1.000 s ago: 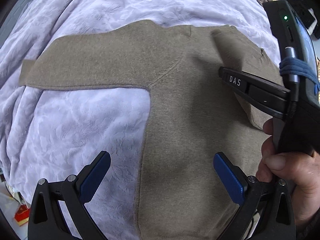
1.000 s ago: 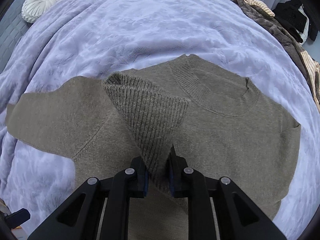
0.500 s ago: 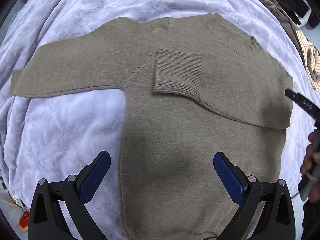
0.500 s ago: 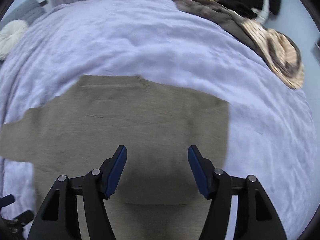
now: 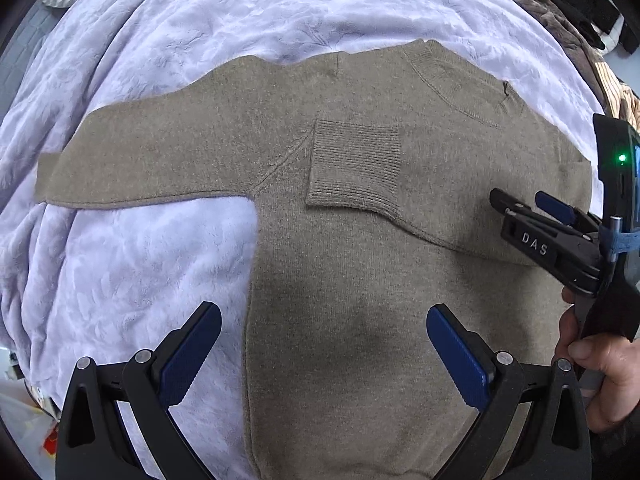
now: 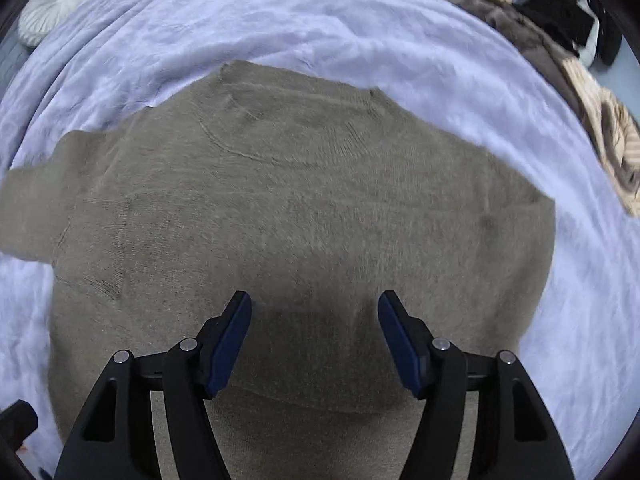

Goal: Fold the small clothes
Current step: 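Move the left gripper to the other sleeve and grasp its cuff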

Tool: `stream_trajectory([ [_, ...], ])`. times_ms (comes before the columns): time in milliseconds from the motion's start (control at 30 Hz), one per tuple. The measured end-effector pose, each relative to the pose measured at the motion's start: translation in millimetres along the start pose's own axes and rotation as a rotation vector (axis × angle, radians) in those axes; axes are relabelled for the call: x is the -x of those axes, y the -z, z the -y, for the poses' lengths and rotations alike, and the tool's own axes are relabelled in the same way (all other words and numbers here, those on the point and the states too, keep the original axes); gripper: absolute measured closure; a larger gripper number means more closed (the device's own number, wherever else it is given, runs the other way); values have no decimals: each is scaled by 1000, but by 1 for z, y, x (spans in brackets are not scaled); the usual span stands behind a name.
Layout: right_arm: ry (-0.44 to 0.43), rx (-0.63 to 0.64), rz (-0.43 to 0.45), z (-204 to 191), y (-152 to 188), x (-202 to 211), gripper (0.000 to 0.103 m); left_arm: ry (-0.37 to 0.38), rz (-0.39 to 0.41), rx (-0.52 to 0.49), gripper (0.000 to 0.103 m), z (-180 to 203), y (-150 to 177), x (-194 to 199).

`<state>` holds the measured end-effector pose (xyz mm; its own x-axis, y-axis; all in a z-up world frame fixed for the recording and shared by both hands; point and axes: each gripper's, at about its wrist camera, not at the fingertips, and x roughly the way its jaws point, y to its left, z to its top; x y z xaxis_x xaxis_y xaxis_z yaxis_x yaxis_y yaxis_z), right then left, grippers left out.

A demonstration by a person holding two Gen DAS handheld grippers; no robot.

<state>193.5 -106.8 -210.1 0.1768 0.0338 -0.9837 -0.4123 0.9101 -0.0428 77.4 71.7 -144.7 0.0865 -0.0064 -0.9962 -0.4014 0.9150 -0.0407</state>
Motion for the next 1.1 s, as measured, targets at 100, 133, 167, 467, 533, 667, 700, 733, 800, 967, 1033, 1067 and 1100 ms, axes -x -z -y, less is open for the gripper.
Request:
stream_trajectory([
  [100, -22, 6, -15, 3, -2, -4, 33, 1, 3, 0, 0, -4, 4, 4],
  [133, -26, -5, -34, 6, -2, -9, 33, 1, 1, -4, 0, -4, 6, 4],
  [167, -2, -9, -60, 11, -1, -17, 33, 0, 1, -7, 0, -4, 6, 3],
  [467, -15, -86, 3, 62, -4, 4, 33, 50, 37, -64, 0, 34, -26, -2],
  [533, 18, -92, -13, 82, -6, -2, 33, 81, 41, -107, 0, 56, -40, -7],
  [667, 100, -144, -108, 135, -11, -33, 33, 97, -5, -173, 0, 95, -72, -46],
  [700, 95, -168, -95, 147, -11, -29, 33, 86, -22, -175, 0, 98, -78, -57],
  [733, 94, -182, -80, 154, -11, -23, 33, 63, -40, -169, 0, 98, -83, -69],
  [800, 72, -183, -29, 164, -4, -1, 33, 15, -71, -140, 0, 90, -88, -91],
  [967, -177, -98, 12, 152, 32, 29, 33, -26, -64, -127, 0, 72, -82, -110],
  [1033, -214, -65, -18, 139, 34, 13, 33, -40, -51, -148, 0, 75, -81, -112],
  [1067, -186, -63, -40, 135, 38, 0, 33, -47, -49, -155, 0, 76, -80, -113],
  [1100, -156, -77, -79, 134, 41, -16, 33, -49, -49, -159, 0, 77, -80, -114],
])
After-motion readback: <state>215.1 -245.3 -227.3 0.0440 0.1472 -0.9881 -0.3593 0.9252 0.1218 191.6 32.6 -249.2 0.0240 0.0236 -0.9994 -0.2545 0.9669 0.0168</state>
